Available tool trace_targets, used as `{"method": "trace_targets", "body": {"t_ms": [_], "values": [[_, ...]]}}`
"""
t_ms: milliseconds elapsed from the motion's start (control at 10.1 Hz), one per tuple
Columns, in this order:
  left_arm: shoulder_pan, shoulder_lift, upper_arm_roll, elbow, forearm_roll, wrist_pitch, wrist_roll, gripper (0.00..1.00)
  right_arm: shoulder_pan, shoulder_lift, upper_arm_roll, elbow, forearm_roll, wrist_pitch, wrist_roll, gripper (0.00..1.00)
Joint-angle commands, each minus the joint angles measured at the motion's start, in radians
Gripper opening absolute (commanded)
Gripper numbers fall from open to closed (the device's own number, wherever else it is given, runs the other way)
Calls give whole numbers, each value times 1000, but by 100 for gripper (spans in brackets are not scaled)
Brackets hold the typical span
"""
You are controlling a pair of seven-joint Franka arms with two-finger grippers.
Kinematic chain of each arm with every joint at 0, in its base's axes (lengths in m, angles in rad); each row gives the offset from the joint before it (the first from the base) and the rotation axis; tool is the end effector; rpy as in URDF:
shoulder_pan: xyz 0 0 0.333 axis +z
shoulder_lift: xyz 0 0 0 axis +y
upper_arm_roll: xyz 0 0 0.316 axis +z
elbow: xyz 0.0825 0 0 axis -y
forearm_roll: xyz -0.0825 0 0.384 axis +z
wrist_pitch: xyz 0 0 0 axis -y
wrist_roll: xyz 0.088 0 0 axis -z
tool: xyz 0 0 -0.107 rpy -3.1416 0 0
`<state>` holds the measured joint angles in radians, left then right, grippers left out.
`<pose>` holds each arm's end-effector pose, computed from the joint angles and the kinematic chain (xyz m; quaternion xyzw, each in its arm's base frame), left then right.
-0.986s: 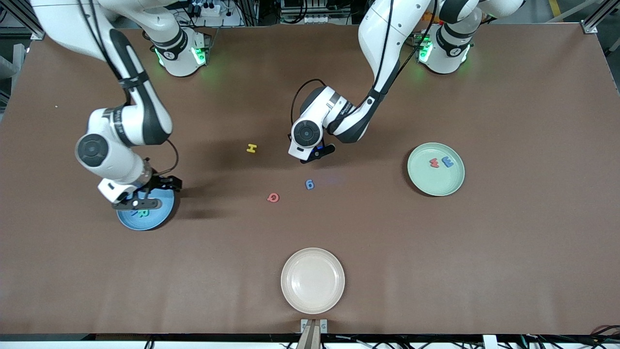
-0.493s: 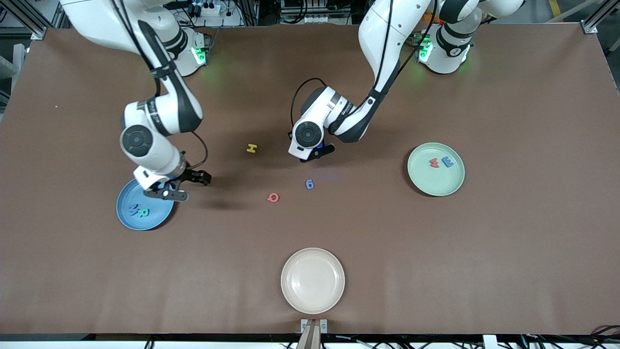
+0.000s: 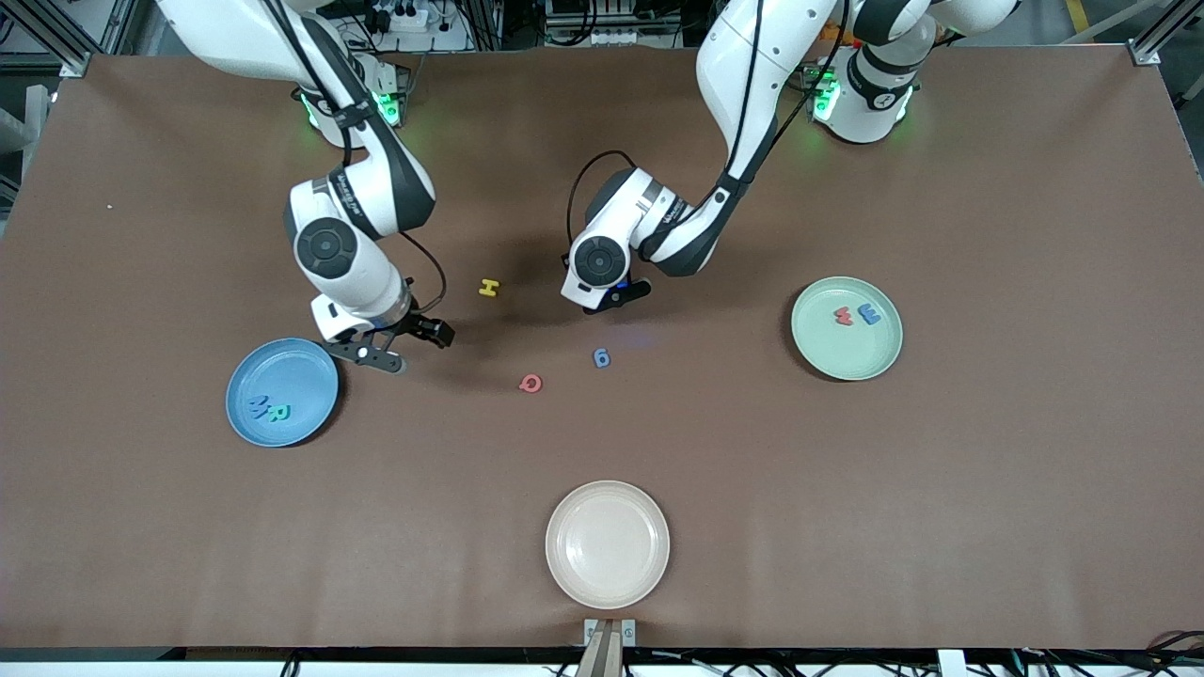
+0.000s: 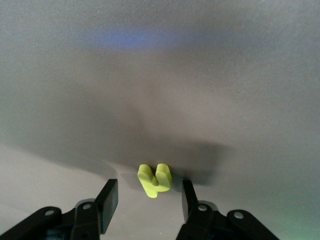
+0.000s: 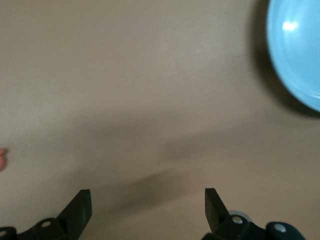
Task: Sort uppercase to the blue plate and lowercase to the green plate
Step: 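Release the R on the blue plate while the left gripper grasps yellow h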
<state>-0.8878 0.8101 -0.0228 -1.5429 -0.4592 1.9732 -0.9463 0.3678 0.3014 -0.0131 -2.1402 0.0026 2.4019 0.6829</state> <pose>0.3857 -0.5403 0.1522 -0.9518 -0.1459 0.2683 0.0292 0.5314 0.1969 0.2593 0.9863 -0.1640 -0.0167 0.0108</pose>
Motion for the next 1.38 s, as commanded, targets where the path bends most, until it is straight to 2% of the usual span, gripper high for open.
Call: {"method": "trace_targets", "body": {"t_ms": [0,197,493,789,1282], "values": [[-2,-52,6,-51,-30,-8,61,59,-82,-45,9,-35,1,10,-71,100],[-2,-58,6,-48,-50,-7,61,49,-172,-59,7,-23,-1,10,-193,100],[-2,-55,9,-51,-52,3,72,49,-260,-59,-1,0,-3,10,-347,100],[-8,-48,9,-59,-50,6,84,50,-265,-57,-33,0,-9,11,-397,100],[-8,-32,12,-59,-47,59,87,49,-262,-48,-33,2,-9,32,-398,100]]}}
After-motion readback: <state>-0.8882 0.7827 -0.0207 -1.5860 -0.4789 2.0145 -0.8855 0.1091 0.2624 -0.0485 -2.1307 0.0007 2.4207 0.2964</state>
